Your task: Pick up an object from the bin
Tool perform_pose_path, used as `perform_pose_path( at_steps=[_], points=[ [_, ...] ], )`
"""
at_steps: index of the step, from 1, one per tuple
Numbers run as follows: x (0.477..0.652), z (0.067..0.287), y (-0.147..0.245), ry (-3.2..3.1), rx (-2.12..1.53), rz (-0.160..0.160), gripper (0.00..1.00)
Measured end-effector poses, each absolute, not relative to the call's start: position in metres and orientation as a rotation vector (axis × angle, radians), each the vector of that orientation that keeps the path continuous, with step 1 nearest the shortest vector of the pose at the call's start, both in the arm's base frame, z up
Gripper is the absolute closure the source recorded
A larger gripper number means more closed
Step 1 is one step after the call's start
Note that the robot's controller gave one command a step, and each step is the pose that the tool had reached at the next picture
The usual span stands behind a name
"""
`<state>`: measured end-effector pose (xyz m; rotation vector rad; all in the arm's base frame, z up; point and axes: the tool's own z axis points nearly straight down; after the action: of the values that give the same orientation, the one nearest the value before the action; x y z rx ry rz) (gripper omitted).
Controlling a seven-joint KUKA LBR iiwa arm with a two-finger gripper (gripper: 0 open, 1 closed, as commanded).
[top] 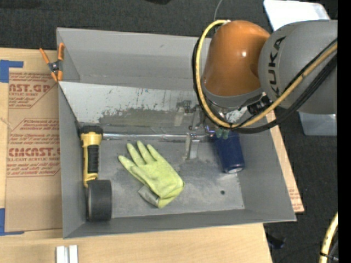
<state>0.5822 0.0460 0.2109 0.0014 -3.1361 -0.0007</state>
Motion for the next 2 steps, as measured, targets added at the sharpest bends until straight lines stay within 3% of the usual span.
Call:
perform_pose_path(
  at_steps=[1,2],
  points=[
    [0.584,0.216,0.046,-3.144,0.001,-0.002,0.0],
    [0.588,0.176,0.072,-3.144,-0.126,-0.004,0.0]
  ],
)
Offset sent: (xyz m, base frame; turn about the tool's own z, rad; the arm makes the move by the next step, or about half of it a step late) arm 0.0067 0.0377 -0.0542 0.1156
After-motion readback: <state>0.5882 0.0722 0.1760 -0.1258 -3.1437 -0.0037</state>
